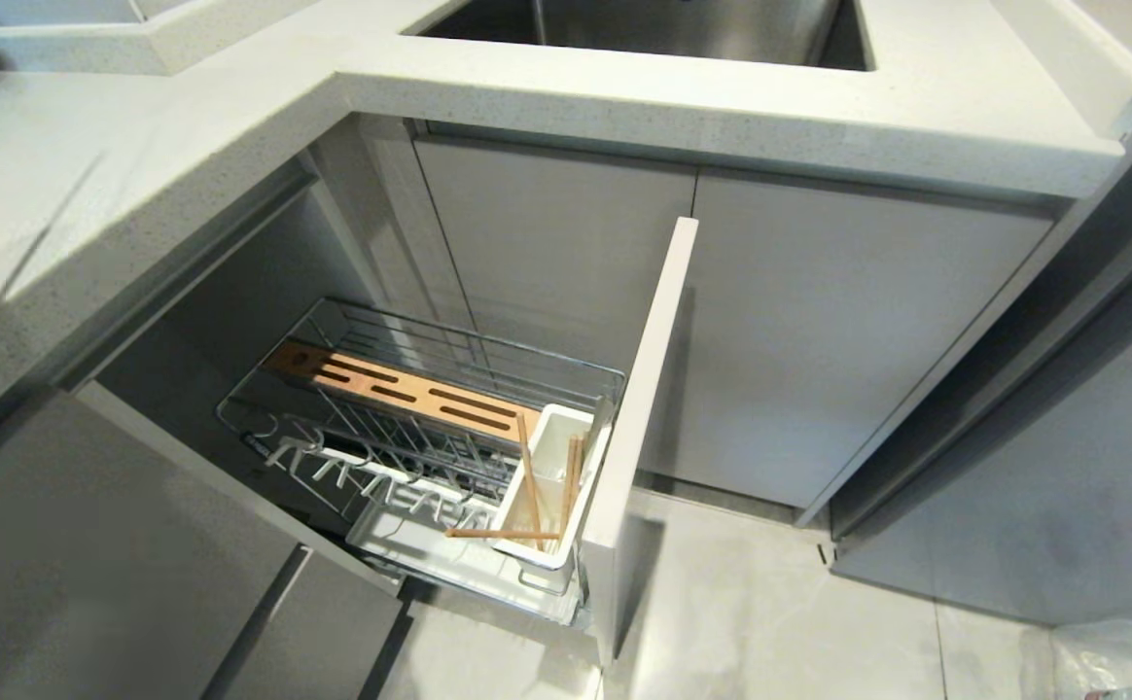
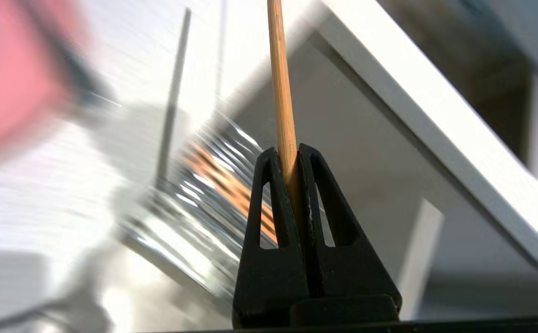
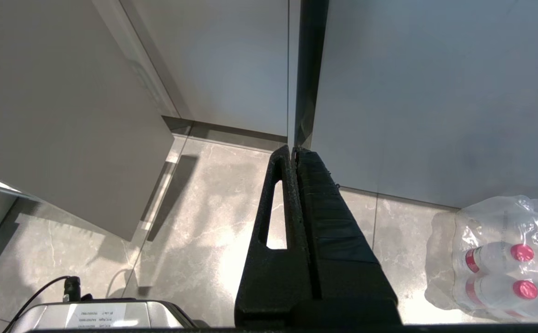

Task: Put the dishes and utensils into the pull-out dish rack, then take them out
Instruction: Take the chopsticks out of the cupboard

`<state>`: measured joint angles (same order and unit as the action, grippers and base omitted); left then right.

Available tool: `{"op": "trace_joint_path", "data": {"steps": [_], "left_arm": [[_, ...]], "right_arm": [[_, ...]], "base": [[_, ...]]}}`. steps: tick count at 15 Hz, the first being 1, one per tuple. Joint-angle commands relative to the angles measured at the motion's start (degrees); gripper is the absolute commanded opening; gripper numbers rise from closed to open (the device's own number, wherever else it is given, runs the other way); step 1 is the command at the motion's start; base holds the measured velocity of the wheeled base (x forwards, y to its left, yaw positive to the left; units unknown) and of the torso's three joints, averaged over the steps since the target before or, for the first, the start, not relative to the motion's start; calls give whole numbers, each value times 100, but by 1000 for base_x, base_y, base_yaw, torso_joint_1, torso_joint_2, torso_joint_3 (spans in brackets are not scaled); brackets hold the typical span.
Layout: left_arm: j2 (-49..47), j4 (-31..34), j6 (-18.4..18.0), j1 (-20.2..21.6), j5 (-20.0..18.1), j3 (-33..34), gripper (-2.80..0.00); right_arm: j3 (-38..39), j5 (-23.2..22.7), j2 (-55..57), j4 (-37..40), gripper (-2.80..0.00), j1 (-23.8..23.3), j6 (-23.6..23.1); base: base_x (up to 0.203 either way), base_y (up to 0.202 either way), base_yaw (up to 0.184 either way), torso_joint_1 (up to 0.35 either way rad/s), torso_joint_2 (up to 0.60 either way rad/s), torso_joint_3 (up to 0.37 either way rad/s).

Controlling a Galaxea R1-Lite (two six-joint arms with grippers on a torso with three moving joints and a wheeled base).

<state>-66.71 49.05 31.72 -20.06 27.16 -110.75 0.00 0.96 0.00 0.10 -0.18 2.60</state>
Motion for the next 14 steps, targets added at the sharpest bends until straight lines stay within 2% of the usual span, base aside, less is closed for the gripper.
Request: {"op": "trace_joint_path", "data": {"steps": [1, 4, 6, 9, 14], "left_arm": [[-56, -21, -163, 760, 124, 14, -280], [-323, -387, -611, 2316, 273, 48, -280], [-697, -608, -777, 2882, 321, 59, -280], [-1188, -742, -885, 3154, 340, 62, -280], [-1677, -763, -889, 3182, 319, 80, -280]], "right_arm": [[9, 0, 0, -1, -280, 1, 2], [9, 0, 0, -1, -280, 1, -2], [9, 0, 0, -1, -280, 1, 1], [9, 0, 0, -1, -280, 1, 2], [9, 0, 0, -1, -280, 1, 4]], "base": [[0, 0, 0, 0, 0, 0], [0, 0, 0, 0, 0, 0], [0, 0, 0, 0, 0, 0], [0, 0, 0, 0, 0, 0], [0, 0, 0, 0, 0, 0]]}}
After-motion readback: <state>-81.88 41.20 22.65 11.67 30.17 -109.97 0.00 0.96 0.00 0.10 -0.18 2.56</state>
